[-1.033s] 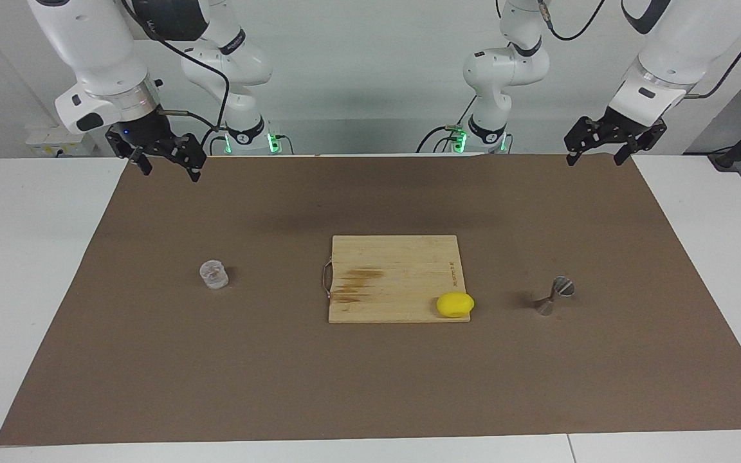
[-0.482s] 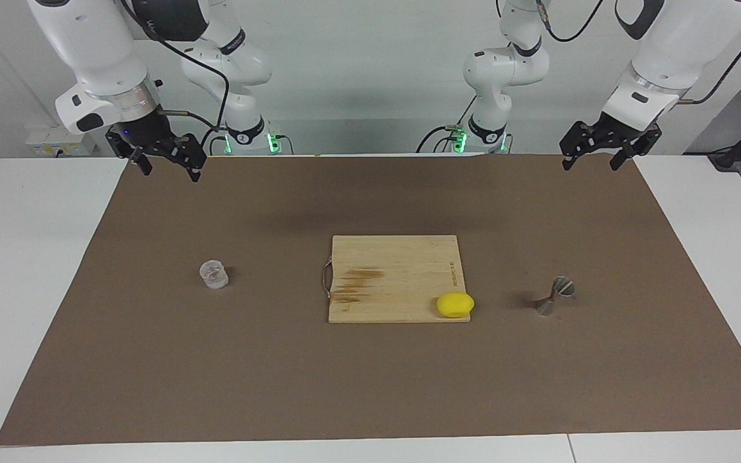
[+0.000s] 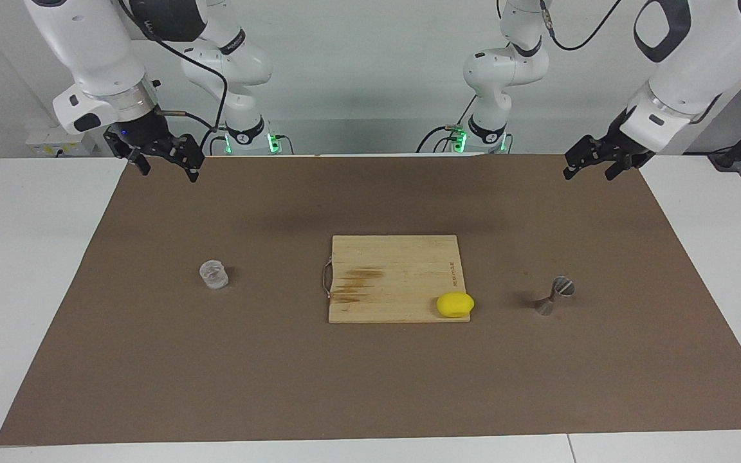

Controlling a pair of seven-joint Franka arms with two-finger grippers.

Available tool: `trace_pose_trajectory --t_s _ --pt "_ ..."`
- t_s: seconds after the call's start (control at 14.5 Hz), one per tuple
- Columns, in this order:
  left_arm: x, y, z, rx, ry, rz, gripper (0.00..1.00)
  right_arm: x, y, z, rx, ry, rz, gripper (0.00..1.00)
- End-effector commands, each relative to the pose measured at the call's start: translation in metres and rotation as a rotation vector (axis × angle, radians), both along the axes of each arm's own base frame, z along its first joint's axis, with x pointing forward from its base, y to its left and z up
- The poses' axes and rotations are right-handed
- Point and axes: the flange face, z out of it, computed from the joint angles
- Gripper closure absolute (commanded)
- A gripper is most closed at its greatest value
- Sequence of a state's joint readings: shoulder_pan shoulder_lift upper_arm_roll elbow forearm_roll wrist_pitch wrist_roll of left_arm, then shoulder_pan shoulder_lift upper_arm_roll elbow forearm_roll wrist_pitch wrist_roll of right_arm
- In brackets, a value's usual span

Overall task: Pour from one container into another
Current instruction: 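Open the left gripper and reach toward the small metal cup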

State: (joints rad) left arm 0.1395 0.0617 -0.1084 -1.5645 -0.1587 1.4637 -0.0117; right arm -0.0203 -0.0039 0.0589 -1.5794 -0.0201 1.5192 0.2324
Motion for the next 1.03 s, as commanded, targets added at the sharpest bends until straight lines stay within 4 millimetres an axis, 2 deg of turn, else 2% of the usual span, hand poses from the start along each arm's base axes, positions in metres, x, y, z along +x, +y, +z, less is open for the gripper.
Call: trace_pose_trajectory --t_s 0.0,0.21,0.48,0.62,0.76,0.96 --pt "0.007 0.036 -0.048 -0.072 0.079 0.097 0.00 -0.006 -0.002 0.001 0.018 -0.008 0.008 0.00" --pt "0.012 0.066 -0.084 -0.161 0.119 0.349 0.00 -0.006 -0.003 0.001 0.018 -0.008 0.007 0.00" --pt "0.019 0.067 -0.119 -0.260 0.233 0.800 0.00 -0.006 -0.003 0.001 0.018 -0.008 0.007 0.00" --pt "0.025 0.076 -0.137 -0.316 0.332 1.048 0.00 -0.006 -0.003 0.001 0.018 -0.008 0.007 0.00" --pt "0.031 0.092 -0.156 -0.374 0.427 1.223 0.00 -0.006 -0.003 0.001 0.018 -0.008 0.007 0.00" --pt "0.042 0.119 -0.198 -0.483 0.571 1.440 0.00 -0.006 -0.003 0.001 0.018 -0.008 0.005 0.00"
